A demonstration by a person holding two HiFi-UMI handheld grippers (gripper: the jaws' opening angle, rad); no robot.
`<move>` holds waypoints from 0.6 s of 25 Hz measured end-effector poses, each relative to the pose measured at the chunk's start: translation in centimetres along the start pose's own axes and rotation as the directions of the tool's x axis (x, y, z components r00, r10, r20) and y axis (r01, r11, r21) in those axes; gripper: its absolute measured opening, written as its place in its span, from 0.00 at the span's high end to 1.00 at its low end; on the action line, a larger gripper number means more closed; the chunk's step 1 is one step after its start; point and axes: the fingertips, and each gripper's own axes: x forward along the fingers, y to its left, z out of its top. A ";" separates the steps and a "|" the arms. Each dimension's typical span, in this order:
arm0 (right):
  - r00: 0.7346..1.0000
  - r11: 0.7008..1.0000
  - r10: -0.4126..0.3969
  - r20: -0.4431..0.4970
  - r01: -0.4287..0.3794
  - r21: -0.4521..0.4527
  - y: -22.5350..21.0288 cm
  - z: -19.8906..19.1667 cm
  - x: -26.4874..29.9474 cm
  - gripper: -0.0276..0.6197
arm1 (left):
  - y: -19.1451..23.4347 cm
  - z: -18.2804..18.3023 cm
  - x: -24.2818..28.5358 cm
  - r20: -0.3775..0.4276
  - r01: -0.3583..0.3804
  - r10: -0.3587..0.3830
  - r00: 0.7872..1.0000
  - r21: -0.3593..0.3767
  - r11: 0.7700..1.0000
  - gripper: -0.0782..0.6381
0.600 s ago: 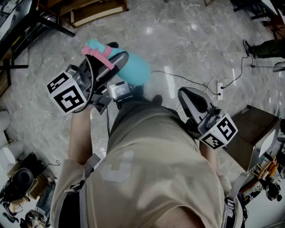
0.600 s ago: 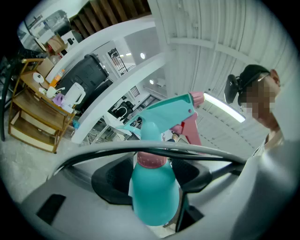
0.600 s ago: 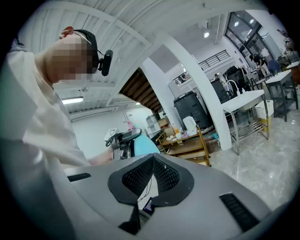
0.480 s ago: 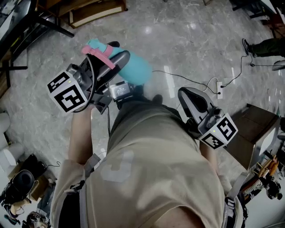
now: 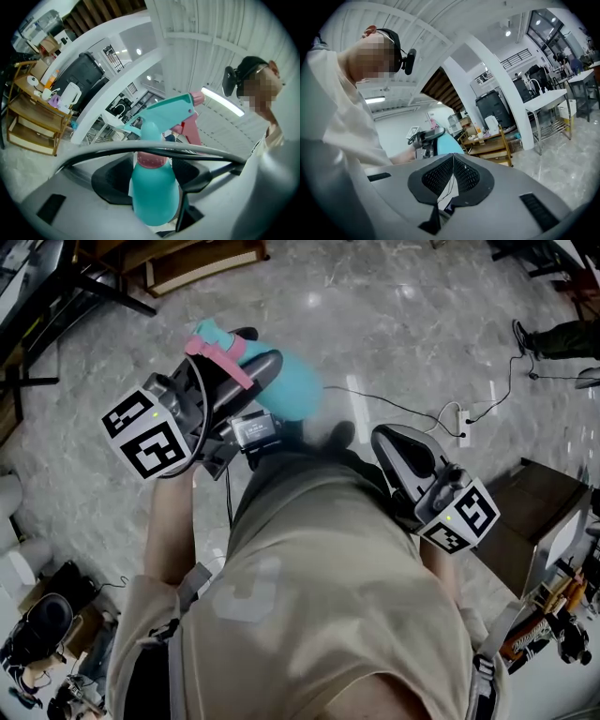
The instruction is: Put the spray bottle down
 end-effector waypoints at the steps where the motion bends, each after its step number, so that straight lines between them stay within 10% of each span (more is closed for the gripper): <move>1: 1.000 1.000 0.005 0.001 -0.005 0.003 -0.2 0.0 -0.1 0.93 | -0.2 -0.1 0.3 -0.001 0.003 -0.004 1.000 -0.004 1.000 0.53; 6: 0.999 0.999 0.034 0.015 -0.034 -0.013 -1.8 0.3 -0.7 0.93 | -1.6 -0.1 2.8 0.026 0.050 -0.049 0.998 -0.053 0.997 0.53; 15: 0.994 0.997 0.080 0.070 -0.080 -0.007 -8.0 2.8 -4.0 0.93 | -4.2 -1.7 12.6 -0.068 -0.008 0.014 0.998 0.090 0.996 0.53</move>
